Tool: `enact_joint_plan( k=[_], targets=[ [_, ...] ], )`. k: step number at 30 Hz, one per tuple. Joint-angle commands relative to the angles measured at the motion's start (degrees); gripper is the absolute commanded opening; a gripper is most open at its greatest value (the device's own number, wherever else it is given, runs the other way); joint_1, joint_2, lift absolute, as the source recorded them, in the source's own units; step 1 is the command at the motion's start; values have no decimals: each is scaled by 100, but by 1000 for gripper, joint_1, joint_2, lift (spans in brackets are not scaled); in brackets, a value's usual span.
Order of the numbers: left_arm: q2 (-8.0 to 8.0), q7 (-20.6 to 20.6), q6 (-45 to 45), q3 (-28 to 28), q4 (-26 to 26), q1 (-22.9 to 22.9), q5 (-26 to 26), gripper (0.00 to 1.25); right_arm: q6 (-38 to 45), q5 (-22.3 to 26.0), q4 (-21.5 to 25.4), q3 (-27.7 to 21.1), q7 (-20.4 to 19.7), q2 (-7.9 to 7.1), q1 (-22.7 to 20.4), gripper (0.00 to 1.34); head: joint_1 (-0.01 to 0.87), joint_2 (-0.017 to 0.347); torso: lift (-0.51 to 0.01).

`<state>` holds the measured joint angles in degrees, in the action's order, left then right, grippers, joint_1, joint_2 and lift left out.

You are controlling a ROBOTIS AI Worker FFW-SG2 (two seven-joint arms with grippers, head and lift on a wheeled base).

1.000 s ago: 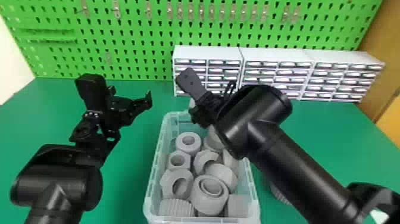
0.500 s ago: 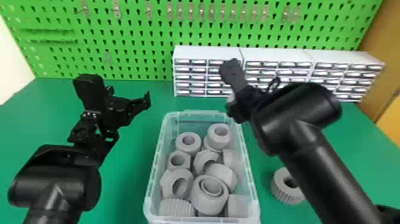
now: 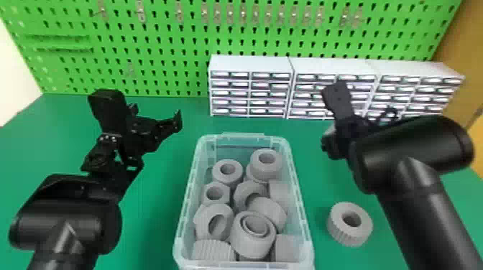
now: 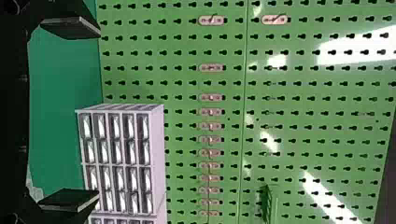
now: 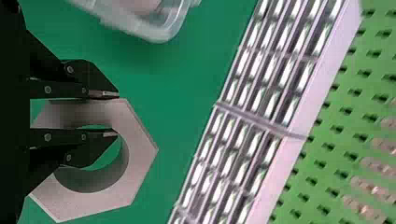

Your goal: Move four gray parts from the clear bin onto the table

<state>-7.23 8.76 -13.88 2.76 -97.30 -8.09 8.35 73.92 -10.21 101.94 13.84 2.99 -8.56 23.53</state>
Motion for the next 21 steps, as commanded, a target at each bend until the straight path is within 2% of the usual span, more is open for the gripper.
enact_joint_plan(
  k=[1,5,21],
  targets=[
    [3,12,-27,5,0,-9,0,1167,245,-183,168,-496,0,-5,-314,161,686,26,-50],
    [3,29,-53,5,0,-9,0,1167,342,-236,256,-883,0,-5,-569,161,686,26,-50],
    [3,126,-167,40,0,-61,-44,1167,404,-394,160,-1744,0,39,-1122,161,686,26,-50]
  ],
)
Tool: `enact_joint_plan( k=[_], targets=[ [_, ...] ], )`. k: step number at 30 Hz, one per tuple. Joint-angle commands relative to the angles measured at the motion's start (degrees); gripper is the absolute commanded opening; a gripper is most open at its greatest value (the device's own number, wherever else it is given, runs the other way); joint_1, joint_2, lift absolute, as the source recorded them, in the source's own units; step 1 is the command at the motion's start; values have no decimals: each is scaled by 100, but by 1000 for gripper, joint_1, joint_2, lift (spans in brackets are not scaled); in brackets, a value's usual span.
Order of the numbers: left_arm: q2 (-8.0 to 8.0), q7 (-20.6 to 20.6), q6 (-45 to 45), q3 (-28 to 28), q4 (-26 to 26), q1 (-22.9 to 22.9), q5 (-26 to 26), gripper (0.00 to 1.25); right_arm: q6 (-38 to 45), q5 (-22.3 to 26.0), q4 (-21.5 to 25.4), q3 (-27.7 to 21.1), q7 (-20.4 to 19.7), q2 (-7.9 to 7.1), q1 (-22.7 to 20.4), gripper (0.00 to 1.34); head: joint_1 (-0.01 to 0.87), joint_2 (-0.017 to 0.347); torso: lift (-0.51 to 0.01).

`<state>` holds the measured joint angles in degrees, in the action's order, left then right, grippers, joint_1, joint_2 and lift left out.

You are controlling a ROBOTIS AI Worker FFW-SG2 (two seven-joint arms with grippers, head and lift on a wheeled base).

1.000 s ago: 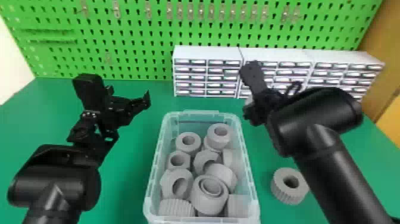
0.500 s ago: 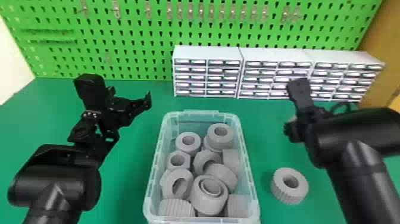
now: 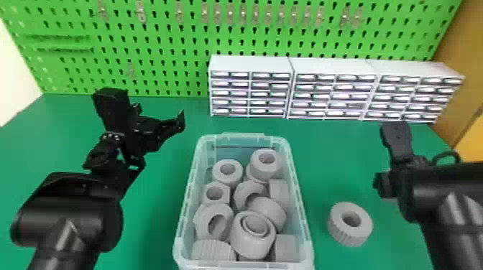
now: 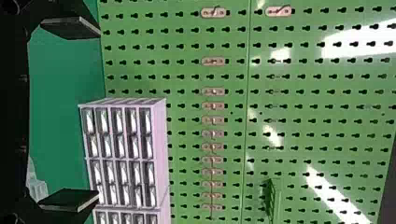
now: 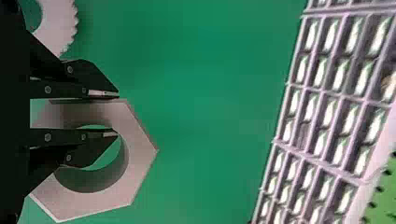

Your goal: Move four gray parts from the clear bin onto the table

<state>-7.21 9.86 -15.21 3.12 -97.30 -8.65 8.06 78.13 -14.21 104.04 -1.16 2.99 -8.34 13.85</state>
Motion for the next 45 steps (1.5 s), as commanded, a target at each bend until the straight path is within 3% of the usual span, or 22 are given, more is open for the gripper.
enact_joint_plan(
  k=[1,9,18,45],
  targets=[
    [0,16,-34,4,0,-5,-15,1167,-35,6,-68,-297,0,25,-189,161,686,26,-50],
    [0,42,-61,4,0,-5,-24,1167,-483,313,-367,-719,0,104,-471,161,686,26,-50],
    [9,51,-78,21,0,-31,-50,1167,-879,682,-727,-675,9,113,-506,161,686,26,-50],
    [17,77,-140,30,0,-40,-77,1167,-984,718,-841,-596,9,87,-515,167,686,26,-50]
  ],
)
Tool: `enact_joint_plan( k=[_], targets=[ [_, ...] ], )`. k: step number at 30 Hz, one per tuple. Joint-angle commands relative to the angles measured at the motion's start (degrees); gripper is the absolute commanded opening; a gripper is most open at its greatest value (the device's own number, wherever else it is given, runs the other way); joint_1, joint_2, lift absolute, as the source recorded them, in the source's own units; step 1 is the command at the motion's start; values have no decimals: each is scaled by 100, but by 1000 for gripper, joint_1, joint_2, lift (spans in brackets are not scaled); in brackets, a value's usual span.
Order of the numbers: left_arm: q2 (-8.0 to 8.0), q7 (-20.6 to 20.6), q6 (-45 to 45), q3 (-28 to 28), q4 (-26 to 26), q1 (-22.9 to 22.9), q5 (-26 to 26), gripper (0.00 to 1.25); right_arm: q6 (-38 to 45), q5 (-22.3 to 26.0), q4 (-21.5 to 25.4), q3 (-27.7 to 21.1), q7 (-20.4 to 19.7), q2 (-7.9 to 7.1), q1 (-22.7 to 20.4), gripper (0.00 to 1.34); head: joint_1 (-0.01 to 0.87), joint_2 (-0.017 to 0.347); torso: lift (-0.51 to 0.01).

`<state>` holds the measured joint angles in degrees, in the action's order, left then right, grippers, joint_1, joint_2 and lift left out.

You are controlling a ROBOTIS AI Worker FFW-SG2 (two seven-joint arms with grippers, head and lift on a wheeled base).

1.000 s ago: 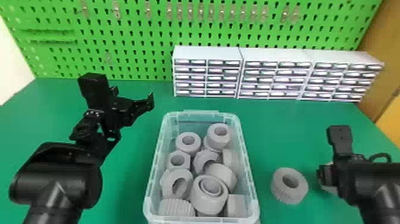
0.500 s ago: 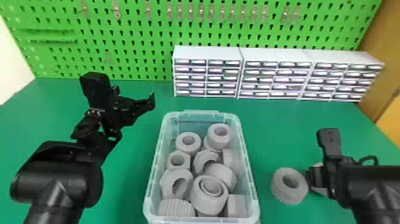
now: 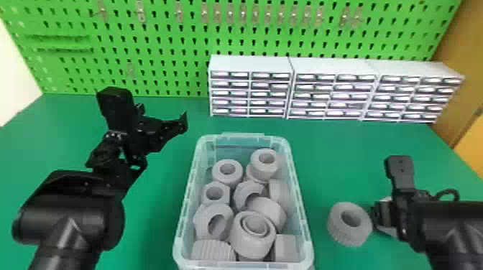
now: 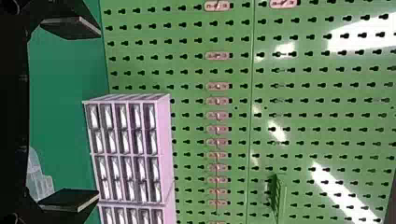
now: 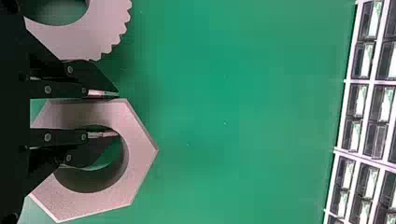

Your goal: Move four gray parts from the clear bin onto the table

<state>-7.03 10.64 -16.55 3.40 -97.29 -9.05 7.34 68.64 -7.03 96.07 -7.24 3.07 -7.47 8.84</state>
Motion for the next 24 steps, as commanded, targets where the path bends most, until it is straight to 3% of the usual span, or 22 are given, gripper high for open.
enact_joint_plan(
  k=[1,16,24],
  targets=[
    [0,0,-6,-6,0,0,-4,1167,-35,0,-44,12,0,0,-14,167,686,26,-50],
    [9,9,-15,-14,0,0,-22,1167,-105,26,-150,-15,0,9,-40,187,686,26,-50],
    [17,9,-15,-14,0,-9,-22,1167,-105,114,-194,-120,0,26,-40,479,686,26,-50]
  ],
)
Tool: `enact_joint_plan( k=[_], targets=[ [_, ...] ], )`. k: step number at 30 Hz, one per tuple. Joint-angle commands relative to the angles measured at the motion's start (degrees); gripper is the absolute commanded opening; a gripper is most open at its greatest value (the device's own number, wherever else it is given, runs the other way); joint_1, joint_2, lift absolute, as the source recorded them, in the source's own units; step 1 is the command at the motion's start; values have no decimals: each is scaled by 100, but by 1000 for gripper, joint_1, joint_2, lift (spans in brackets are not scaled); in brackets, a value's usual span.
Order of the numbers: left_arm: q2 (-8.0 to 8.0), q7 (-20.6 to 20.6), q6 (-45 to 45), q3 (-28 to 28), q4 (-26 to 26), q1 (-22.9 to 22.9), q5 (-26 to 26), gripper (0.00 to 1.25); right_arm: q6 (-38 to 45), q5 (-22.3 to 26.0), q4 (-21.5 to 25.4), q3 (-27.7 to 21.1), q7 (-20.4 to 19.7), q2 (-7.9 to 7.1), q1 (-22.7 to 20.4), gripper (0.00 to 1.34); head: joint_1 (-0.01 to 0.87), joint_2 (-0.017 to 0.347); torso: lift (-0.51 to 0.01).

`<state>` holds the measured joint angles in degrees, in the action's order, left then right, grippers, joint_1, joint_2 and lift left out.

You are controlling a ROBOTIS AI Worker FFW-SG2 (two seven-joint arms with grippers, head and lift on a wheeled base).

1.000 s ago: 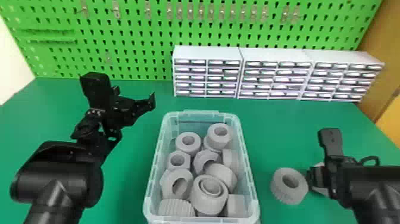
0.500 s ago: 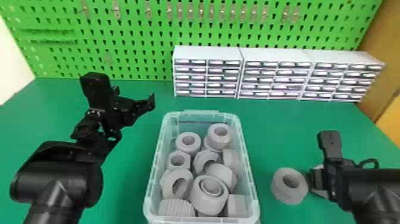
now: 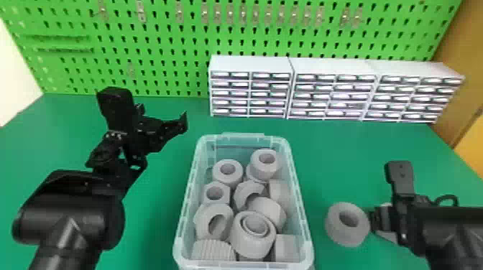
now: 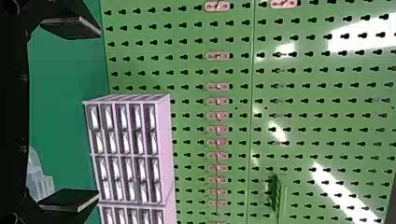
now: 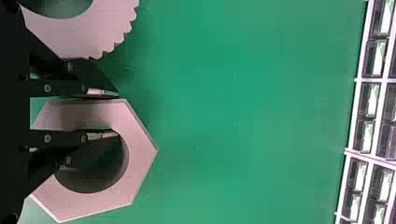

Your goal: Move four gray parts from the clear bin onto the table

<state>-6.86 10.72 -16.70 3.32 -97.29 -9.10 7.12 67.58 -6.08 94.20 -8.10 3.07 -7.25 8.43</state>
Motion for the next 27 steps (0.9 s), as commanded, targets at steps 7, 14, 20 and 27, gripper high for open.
enact_joint_plan(
  k=[7,14,20,27],
  targets=[
    [1,0,0,-7,0,-4,0,1167,-17,19,-7,-43,0,4,-8,641,686,26,-50],
    [1,26,0,-15,0,-4,0,1167,-17,-25,20,10,0,-5,1,736,686,26,-50],
    [1,26,0,-15,0,-4,0,1167,-17,-87,55,36,0,-14,9,796,686,26,-50],
    [1,35,-9,-15,0,-4,0,1167,-26,-87,116,36,0,-22,1,802,686,26,-50]
  ],
)
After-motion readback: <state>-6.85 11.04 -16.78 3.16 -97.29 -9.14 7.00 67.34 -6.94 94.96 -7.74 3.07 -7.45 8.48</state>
